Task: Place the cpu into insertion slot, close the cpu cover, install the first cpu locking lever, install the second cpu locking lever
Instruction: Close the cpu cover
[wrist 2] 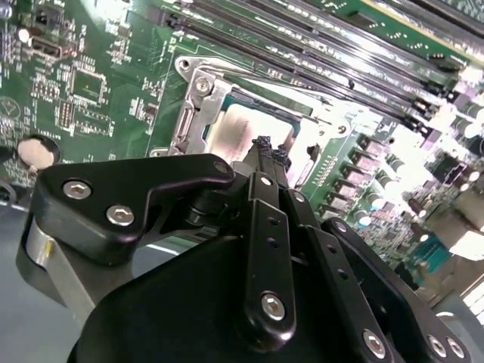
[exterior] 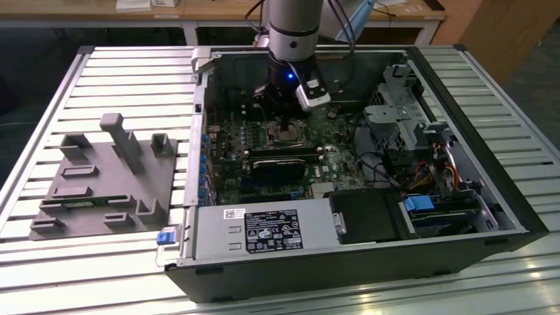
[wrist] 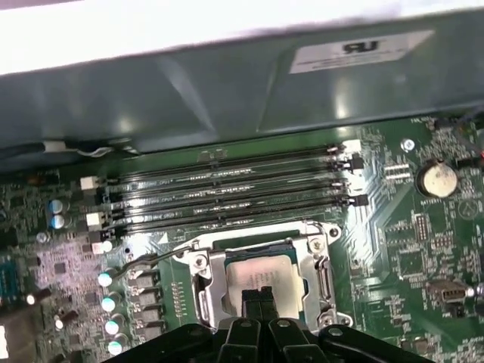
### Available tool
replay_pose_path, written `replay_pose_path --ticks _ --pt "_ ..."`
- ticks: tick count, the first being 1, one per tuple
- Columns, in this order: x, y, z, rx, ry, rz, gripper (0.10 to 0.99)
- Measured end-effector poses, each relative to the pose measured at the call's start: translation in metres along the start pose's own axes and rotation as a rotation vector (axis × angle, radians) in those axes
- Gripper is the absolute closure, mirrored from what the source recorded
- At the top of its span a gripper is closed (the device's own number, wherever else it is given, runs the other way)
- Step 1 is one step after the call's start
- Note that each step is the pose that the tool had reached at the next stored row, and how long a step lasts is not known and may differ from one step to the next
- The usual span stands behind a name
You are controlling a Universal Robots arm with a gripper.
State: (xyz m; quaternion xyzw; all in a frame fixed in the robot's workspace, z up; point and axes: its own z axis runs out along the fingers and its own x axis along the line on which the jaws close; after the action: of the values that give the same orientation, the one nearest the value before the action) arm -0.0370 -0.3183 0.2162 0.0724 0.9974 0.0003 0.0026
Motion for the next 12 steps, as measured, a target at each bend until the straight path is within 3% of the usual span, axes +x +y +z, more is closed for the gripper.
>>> replay_pose_path --ticks 7,12 --pt "0.0001 0.0000 0.0000 -0.001 -0.0079 -0.069 0.984" --pt "0.0017 -0.0003 0.0000 -0.005 -0.0269 -0.084 0.984"
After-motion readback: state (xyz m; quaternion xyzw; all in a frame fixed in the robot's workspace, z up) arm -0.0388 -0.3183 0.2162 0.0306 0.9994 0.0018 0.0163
